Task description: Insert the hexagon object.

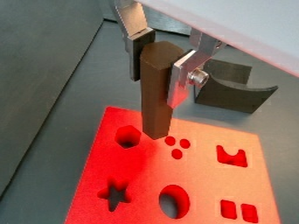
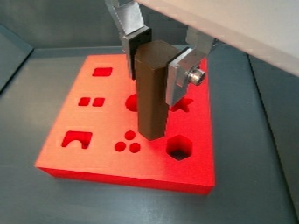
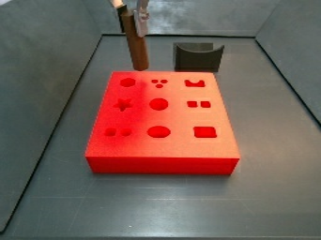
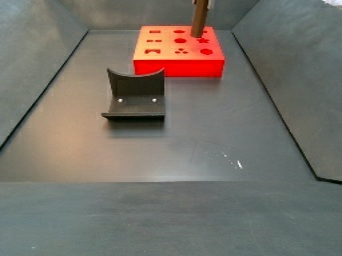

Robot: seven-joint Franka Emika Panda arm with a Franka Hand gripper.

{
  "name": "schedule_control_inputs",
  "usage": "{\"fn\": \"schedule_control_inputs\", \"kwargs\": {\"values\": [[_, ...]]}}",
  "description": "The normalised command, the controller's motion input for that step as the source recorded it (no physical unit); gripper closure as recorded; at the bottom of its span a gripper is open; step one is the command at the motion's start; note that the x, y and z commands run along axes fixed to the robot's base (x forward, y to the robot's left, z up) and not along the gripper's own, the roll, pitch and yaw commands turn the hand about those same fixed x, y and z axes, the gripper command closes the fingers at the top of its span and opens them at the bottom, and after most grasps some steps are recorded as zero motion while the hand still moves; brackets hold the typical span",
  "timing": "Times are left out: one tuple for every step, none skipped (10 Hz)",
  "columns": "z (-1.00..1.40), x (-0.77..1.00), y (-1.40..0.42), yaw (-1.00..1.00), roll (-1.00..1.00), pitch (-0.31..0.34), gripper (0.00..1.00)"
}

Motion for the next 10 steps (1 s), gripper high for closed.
{"fn": "schedule_control_inputs", "kwargs": {"values": [[-0.27, 0.07, 0.00, 0.01, 0.00, 0.000, 1.00], [-0.51, -0.22, 0.16, -0.08, 0.00, 0.140, 1.00], [-0.50, -0.29, 0.29, -0.16, 0.00, 0.244, 1.00], [-0.35, -0.20, 0.17, -0.27, -0.12, 0.134, 1.00], [-0.20, -0.11, 0.04, -0.25, -0.06, 0.067, 1.00], [-0.08, 0.00, -0.02, -0.18, -0.02, 0.026, 1.00], [-0.07, 0.00, -0.12, -0.14, 0.00, 0.064, 1.00], [0.00, -0.15, -0.15, -0.18, 0.06, 0.096, 1.00], [-0.02, -0.10, -0.19, -0.18, 0.04, 0.086, 1.00], [-0.09, 0.00, -0.03, -0.14, 0.00, 0.006, 1.00]]}}
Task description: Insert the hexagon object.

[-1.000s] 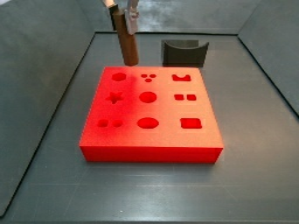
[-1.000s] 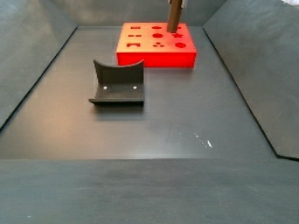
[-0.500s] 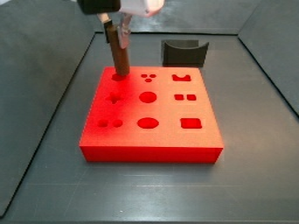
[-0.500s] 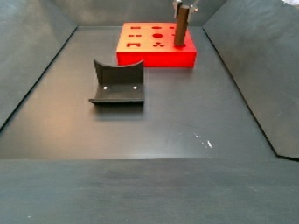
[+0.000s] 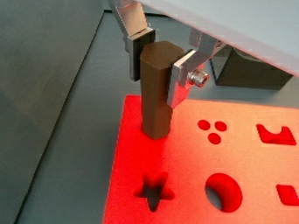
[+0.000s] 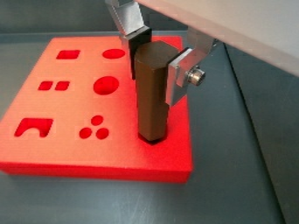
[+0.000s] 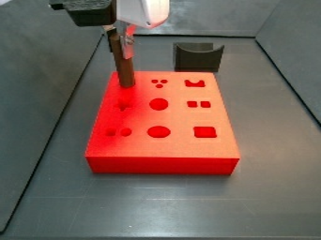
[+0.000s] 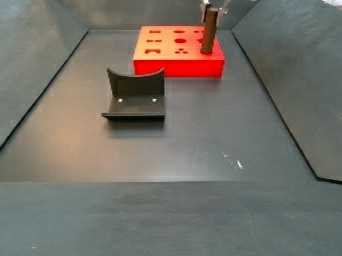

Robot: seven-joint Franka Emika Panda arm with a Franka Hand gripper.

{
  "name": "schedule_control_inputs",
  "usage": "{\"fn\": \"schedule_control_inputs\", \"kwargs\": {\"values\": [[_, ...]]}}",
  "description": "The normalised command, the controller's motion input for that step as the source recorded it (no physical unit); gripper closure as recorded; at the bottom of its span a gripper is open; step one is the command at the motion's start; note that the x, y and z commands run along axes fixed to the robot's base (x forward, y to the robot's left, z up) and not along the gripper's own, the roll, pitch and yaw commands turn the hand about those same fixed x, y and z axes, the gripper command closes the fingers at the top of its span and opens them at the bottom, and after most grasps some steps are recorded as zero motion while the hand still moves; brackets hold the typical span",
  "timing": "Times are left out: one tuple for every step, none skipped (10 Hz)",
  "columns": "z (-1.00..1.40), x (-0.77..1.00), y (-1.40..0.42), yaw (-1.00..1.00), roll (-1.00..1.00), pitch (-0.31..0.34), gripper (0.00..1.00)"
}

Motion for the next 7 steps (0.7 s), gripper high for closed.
{"fn": "schedule_control_inputs", "kwargs": {"values": [[-0.27, -0.03, 0.03, -0.06, 0.00, 0.000, 1.00], [-0.30, -0.03, 0.12, 0.00, 0.00, 0.000, 1.00], [-0.21, -0.11, 0.11, 0.00, -0.04, 0.000, 1.00], [-0.13, -0.26, 0.00, 0.04, -0.08, -0.133, 1.00], [-0.19, 0.00, 0.00, 0.11, 0.00, -0.056, 1.00], [-0.23, 0.04, -0.03, 0.07, 0.00, 0.000, 1.00], [-0.13, 0.10, -0.07, 0.00, 0.00, 0.000, 1.00]]}}
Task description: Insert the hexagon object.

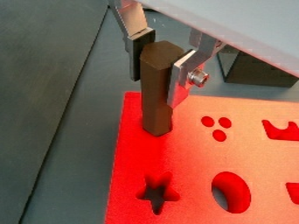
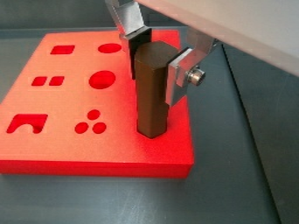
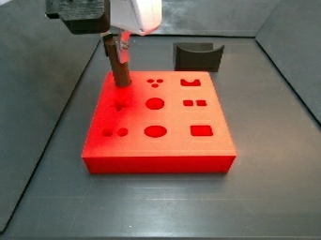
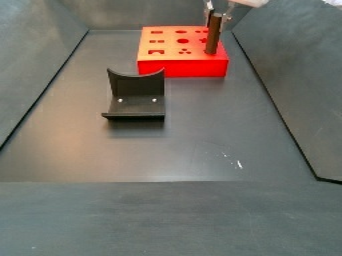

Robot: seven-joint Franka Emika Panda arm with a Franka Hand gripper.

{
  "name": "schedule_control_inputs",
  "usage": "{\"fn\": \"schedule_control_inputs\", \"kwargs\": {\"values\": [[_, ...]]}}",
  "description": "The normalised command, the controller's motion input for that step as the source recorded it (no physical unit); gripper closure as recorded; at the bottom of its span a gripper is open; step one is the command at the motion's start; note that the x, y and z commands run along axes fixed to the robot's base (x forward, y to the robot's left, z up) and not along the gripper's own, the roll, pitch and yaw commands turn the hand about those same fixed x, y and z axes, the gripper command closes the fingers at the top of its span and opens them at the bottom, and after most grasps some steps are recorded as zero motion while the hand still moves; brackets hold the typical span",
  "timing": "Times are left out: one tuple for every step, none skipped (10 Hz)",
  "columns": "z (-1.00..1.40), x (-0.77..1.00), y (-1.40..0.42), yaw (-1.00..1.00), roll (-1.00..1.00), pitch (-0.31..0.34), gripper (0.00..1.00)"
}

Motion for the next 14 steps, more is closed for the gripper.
{"fn": "schedule_control_inputs", "kwargs": {"values": [[-0.15, 0.30, 0.00, -0.13, -0.02, 0.034, 1.00], [-0.56, 0.29, 0.08, -0.11, 0.00, 0.197, 1.00], [-0.67, 0.25, 0.09, -0.13, 0.07, 0.246, 1.00], [-0.61, 0.15, 0.12, -0.15, 0.10, 0.250, 1.00], [-0.42, 0.16, 0.01, -0.14, 0.21, 0.293, 1.00], [-0.21, 0.17, 0.00, -0.12, 0.28, 0.351, 1.00], [-0.34, 0.19, 0.00, -0.13, 0.26, 0.314, 1.00], [-0.58, 0.15, 0.00, -0.25, 0.13, 0.247, 1.00], [-0.26, 0.12, 0.00, -0.13, 0.00, 0.097, 1.00], [-0.05, 0.03, 0.00, -0.04, 0.00, 0.010, 1.00], [0.00, 0.00, 0.00, 0.00, 0.00, 0.006, 1.00], [0.00, 0.00, 0.00, 0.00, 0.00, -0.006, 1.00], [-0.51, -0.08, 0.00, 0.00, 0.07, -0.359, 1.00], [-0.35, -0.03, 0.00, 0.00, 0.01, -0.291, 1.00]]}}
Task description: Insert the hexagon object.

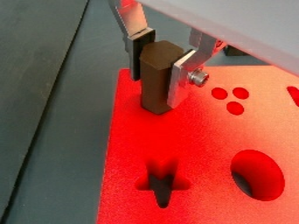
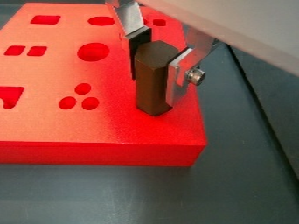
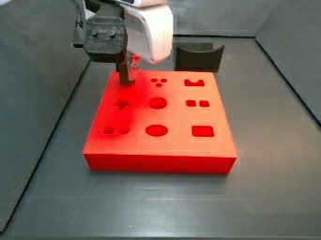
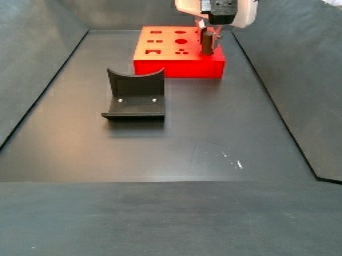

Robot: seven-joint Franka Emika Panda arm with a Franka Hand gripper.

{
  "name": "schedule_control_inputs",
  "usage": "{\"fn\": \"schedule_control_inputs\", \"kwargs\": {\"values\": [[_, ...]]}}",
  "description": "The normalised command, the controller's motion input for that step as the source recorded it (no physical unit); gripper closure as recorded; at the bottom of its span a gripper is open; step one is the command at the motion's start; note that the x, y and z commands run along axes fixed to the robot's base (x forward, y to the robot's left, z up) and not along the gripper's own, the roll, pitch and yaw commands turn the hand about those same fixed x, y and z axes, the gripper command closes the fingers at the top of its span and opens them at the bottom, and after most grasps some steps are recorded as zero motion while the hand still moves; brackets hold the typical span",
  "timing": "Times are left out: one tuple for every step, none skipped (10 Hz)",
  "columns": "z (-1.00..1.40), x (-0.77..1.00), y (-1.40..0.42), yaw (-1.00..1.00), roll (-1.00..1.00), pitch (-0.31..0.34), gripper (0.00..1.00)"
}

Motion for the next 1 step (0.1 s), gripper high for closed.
{"fn": "schedule_control_inputs", "kwargs": {"values": [[0.00, 0.00, 0.00, 0.00, 0.00, 0.000, 1.00]]}}
